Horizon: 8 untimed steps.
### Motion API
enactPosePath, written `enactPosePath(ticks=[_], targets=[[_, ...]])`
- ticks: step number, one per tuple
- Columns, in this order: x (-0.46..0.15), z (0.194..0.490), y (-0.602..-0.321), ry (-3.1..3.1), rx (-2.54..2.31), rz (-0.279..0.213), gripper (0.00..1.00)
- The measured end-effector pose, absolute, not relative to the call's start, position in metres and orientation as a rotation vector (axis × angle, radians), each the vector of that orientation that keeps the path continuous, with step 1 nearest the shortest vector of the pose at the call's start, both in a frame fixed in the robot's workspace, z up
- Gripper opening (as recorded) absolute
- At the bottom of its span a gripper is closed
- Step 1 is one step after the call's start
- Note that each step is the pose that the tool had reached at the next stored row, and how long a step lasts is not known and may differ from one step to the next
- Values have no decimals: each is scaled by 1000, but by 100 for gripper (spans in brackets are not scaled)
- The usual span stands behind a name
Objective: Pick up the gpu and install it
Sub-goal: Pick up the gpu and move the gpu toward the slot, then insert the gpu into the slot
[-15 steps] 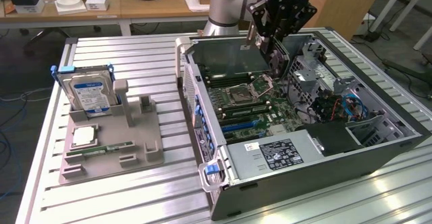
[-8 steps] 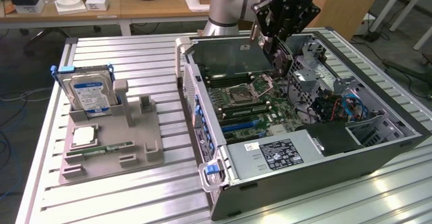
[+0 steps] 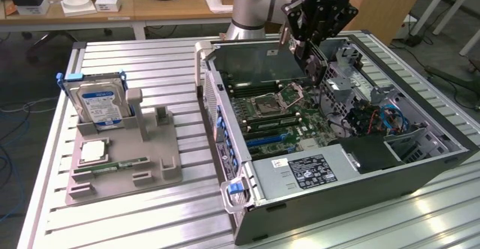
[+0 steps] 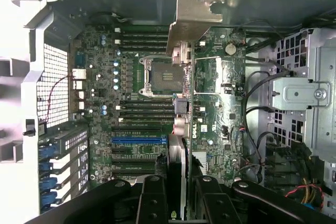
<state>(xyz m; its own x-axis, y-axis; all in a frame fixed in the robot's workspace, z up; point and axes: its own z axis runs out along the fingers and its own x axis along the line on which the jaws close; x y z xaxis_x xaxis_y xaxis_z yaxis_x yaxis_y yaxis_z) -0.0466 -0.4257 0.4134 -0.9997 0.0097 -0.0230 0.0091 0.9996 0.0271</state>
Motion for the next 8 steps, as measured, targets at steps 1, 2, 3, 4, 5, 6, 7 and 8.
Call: enactPosePath(ticks=[1,2,3,4,5,6,7,8], targets=[[-47,413,-426,3118,15,42,27],[-46,413,-426,3118,15,42,27],[-46,413,-426,3118,15,42,27],[-46,413,-426,3118,15,42,27],[-46,413,-426,3118,15,42,27],[-46,413,-426,3118,15,42,27],[-46,413,-426,3118,15,42,27],[-46,413,-426,3118,15,42,27]])
